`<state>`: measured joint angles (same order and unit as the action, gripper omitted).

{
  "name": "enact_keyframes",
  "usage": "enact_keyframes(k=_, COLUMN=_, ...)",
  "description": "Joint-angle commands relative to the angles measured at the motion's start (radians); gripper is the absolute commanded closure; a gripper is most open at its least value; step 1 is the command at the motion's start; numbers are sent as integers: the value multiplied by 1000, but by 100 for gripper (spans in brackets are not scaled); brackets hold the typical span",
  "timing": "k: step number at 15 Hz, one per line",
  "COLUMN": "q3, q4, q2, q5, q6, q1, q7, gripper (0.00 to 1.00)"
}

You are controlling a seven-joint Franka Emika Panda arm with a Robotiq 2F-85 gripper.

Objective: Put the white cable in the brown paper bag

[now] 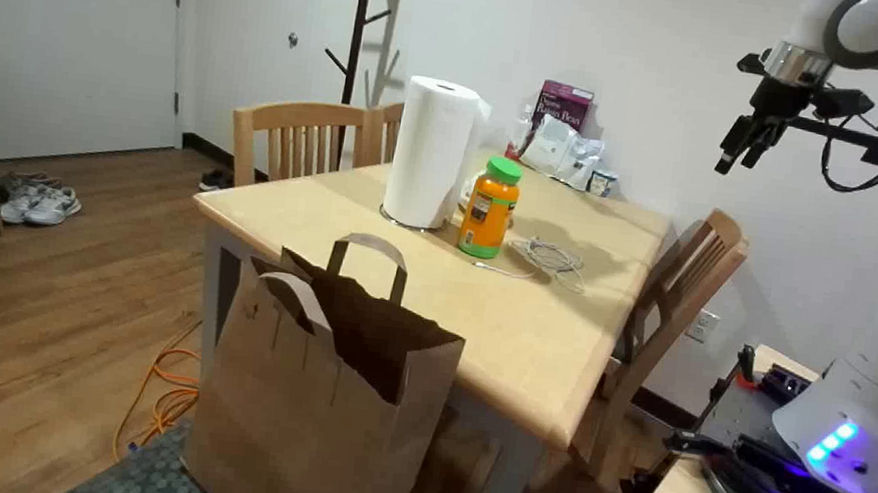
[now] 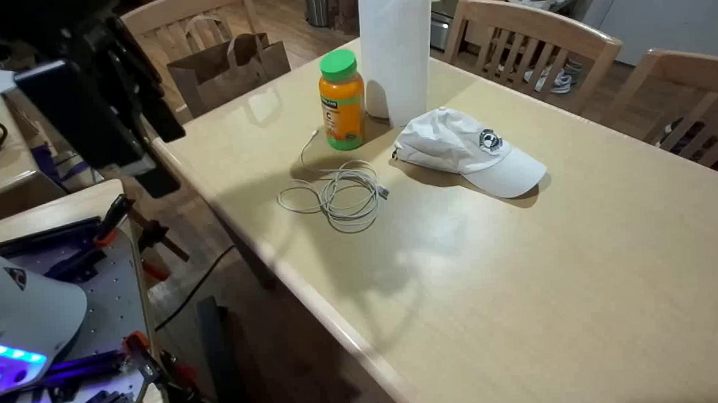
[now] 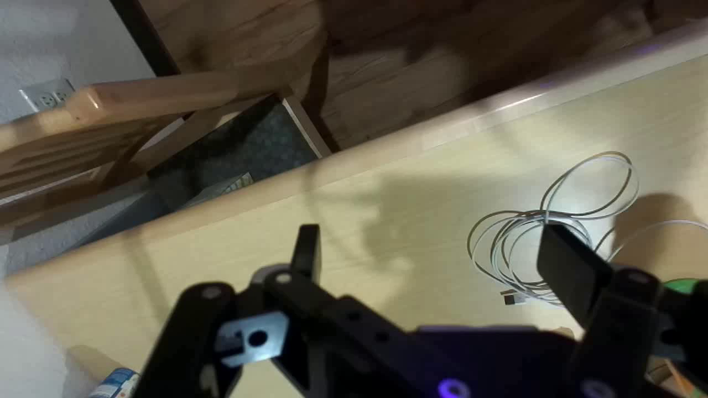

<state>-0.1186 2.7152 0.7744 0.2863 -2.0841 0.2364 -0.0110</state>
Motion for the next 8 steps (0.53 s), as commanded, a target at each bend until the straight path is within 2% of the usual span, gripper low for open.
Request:
enact_keyframes(k=1, q3=-1, q4=-2, q2=0, q5=1, q6=4, q1=-2, q7=1, gripper=0)
enact_keyframes(k=6, q3=-24, q4=-61, q2=-87, q5=-27, q6=5, q1=-67, q7=-72, gripper=0)
enact_keyframes(k=8, q3=-44, q4=-72, q2=-109, q5=-37, q6=15, q1=-103, q7=-138, gripper=0)
